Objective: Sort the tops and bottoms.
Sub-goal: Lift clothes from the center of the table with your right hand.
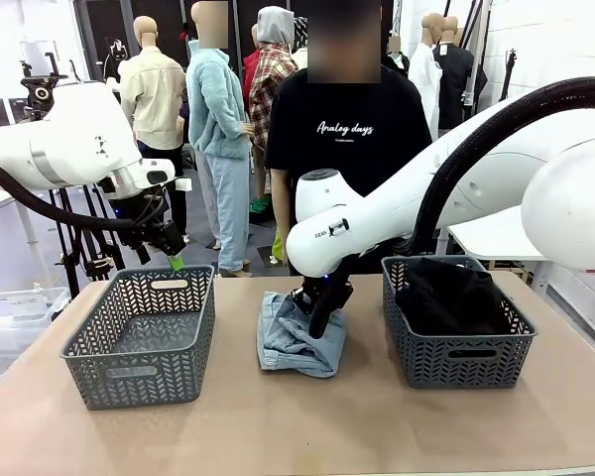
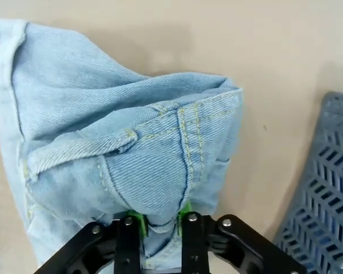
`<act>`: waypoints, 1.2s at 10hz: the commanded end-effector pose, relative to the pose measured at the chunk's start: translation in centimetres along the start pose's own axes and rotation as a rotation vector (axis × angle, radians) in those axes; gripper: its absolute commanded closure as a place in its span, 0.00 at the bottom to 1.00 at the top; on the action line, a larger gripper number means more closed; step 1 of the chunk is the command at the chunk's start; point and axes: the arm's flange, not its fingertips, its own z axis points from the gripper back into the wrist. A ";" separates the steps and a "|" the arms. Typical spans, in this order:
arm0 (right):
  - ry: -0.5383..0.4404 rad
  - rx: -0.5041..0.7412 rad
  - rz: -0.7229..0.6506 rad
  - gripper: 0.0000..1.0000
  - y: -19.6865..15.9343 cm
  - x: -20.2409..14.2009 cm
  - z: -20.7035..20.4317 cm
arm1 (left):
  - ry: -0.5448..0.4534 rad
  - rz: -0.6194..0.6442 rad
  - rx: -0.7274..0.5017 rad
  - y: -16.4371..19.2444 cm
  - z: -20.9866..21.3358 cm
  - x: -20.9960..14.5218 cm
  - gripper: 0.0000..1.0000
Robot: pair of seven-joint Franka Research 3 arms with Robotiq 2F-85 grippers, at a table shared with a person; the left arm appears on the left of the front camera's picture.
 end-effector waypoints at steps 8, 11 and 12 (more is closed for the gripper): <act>-0.117 0.159 -0.090 1.00 -6.3 -2.3 16.2 | -0.006 0.006 -0.009 0.1 0.2 0.0 0.00; -0.320 0.179 -0.049 1.00 -6.1 -4.6 24.5 | -0.006 0.006 -0.009 0.1 0.2 0.0 0.00; -0.355 0.199 -0.027 1.00 -5.8 -5.2 26.4 | -0.006 0.006 -0.009 0.1 0.2 0.0 0.00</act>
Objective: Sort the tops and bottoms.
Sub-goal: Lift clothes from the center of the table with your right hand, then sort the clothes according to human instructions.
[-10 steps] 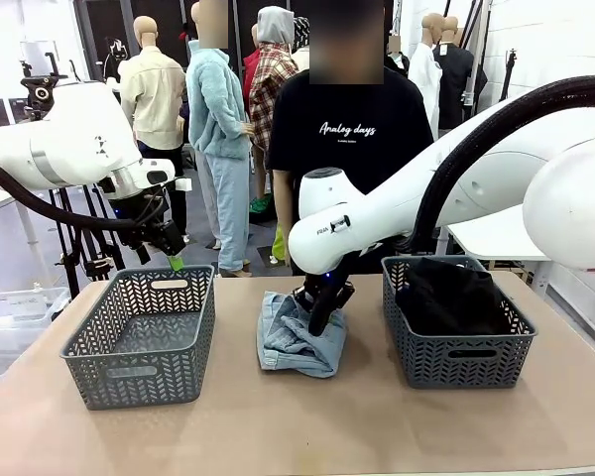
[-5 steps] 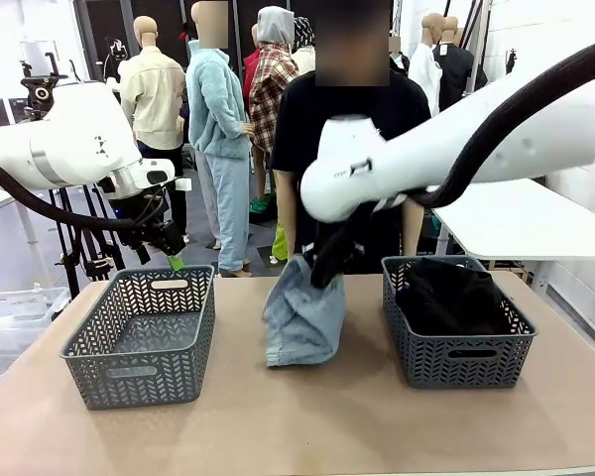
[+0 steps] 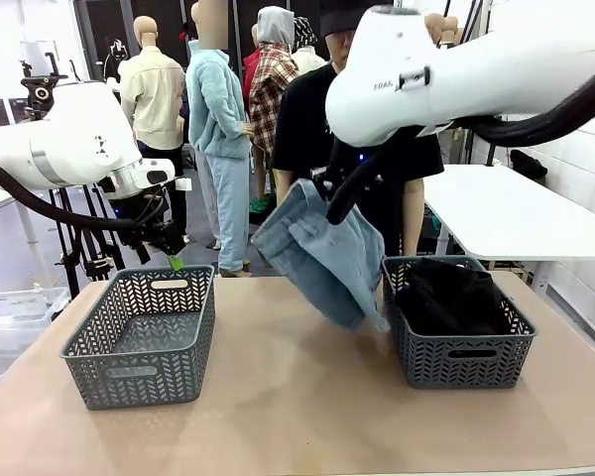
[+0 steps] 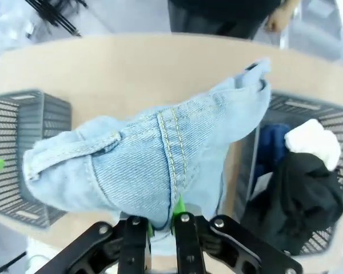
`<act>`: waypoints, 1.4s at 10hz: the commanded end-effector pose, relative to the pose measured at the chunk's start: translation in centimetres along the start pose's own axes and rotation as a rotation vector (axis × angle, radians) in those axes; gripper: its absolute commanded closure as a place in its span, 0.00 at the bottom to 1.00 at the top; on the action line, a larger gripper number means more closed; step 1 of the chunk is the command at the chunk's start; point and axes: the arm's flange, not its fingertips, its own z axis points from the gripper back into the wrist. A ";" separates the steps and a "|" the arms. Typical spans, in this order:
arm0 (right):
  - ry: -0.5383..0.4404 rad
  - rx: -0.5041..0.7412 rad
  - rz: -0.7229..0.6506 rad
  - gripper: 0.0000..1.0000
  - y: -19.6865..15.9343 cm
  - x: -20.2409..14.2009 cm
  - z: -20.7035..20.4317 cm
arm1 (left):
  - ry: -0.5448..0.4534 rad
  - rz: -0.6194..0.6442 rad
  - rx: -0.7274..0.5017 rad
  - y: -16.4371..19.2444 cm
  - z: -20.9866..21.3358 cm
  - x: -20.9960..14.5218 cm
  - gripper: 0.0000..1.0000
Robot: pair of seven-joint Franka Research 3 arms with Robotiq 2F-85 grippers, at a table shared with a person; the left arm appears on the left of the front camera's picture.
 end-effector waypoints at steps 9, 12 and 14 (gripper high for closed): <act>-0.069 0.032 0.036 1.00 1.4 -0.6 2.6 | -0.006 0.006 -0.009 0.1 0.1 0.0 0.00; -0.069 0.032 0.036 1.00 1.4 -0.6 2.6 | -0.006 0.006 -0.009 0.1 0.1 0.0 0.00; -0.069 0.032 0.036 1.00 1.4 -0.6 2.6 | -0.006 0.006 -0.009 0.1 0.1 0.0 0.00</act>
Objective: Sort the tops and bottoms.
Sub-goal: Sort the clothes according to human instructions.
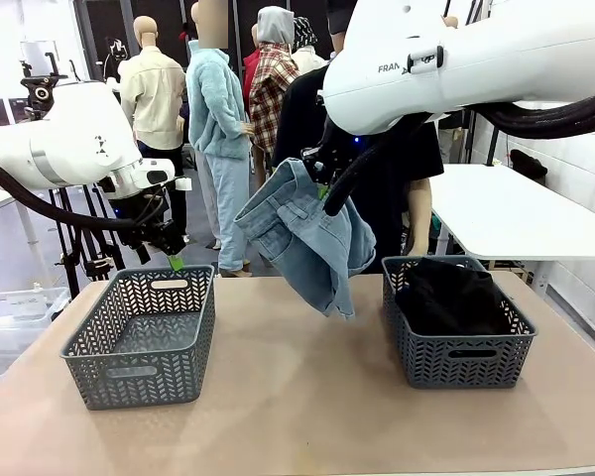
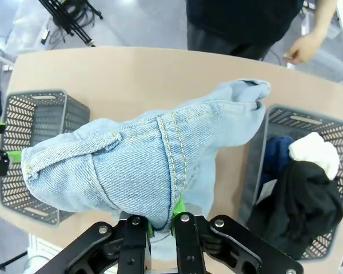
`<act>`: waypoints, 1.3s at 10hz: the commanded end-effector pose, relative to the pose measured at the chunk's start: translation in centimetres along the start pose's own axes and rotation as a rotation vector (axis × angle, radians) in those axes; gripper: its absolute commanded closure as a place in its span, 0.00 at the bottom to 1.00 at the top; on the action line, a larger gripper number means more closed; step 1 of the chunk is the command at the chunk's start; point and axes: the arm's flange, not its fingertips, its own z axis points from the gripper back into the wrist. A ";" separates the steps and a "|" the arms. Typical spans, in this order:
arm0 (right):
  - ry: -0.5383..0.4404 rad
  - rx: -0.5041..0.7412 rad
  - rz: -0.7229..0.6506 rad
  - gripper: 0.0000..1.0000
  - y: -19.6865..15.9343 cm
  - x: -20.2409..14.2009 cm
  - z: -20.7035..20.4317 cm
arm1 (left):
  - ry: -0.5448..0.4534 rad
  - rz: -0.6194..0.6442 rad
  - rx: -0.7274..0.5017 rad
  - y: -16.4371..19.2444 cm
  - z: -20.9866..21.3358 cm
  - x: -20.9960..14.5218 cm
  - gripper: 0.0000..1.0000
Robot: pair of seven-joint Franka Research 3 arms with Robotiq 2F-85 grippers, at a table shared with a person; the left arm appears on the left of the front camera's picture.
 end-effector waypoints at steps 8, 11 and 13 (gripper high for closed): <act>-0.005 0.002 -0.007 1.00 0.0 0.1 0.3 | -0.006 0.006 -0.009 0.1 0.1 0.0 0.00; -0.005 0.002 -0.007 1.00 0.0 0.1 0.3 | -0.006 0.006 -0.009 0.1 0.1 0.0 0.00; -0.005 0.002 -0.007 1.00 0.0 0.1 0.3 | -0.006 0.006 -0.009 0.1 0.1 0.0 0.00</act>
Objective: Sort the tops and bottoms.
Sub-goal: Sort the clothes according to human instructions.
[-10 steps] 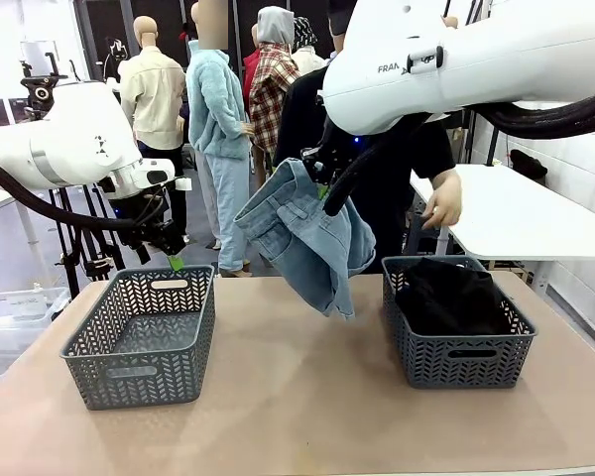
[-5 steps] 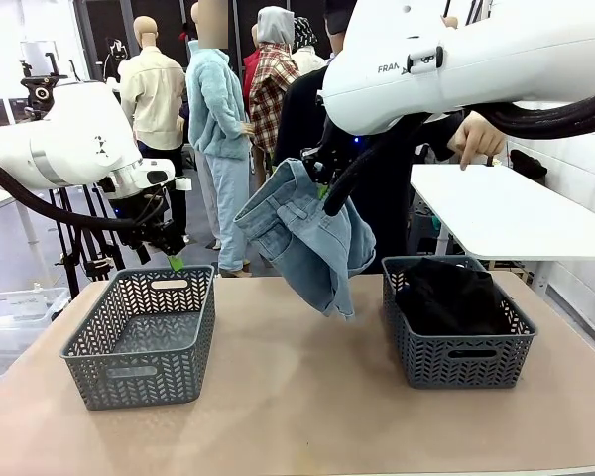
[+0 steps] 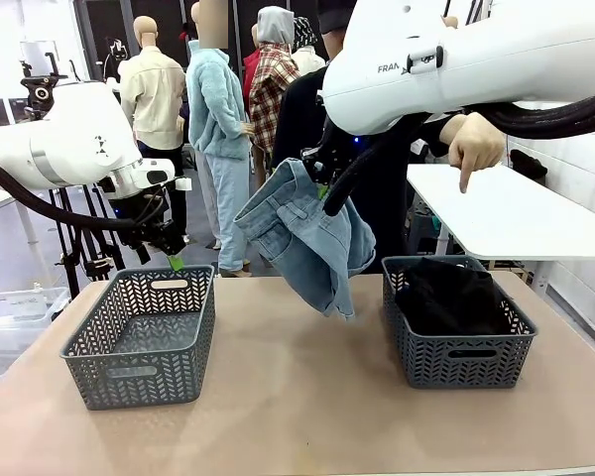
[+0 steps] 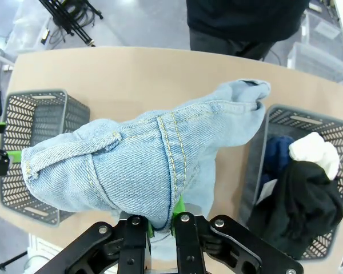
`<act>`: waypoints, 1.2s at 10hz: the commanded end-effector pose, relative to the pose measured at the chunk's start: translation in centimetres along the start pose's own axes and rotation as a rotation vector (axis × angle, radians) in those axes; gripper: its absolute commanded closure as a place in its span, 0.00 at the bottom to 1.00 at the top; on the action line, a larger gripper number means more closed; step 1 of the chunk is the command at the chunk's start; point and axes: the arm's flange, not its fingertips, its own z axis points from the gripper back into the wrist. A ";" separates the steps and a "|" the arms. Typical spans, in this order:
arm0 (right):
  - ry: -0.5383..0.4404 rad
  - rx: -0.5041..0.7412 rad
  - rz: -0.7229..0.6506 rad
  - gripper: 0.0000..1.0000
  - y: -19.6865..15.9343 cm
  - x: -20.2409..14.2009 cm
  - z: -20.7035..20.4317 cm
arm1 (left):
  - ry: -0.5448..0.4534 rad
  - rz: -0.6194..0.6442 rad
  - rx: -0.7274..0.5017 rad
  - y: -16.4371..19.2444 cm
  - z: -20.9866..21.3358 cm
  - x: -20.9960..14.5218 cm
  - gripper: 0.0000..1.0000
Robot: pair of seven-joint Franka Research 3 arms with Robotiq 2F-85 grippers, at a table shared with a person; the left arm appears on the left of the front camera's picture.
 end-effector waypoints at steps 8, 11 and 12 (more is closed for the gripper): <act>-0.123 -0.020 -0.054 1.00 -3.7 3.2 9.2 | -0.006 0.006 -0.009 0.1 0.1 0.0 0.00; -0.157 -0.002 -0.099 1.00 -8.4 3.4 15.0 | -0.006 0.006 -0.009 0.1 0.1 0.0 0.00; -0.128 -0.026 -0.133 1.00 -10.0 2.6 14.8 | -0.006 0.006 -0.009 0.1 0.1 0.0 0.00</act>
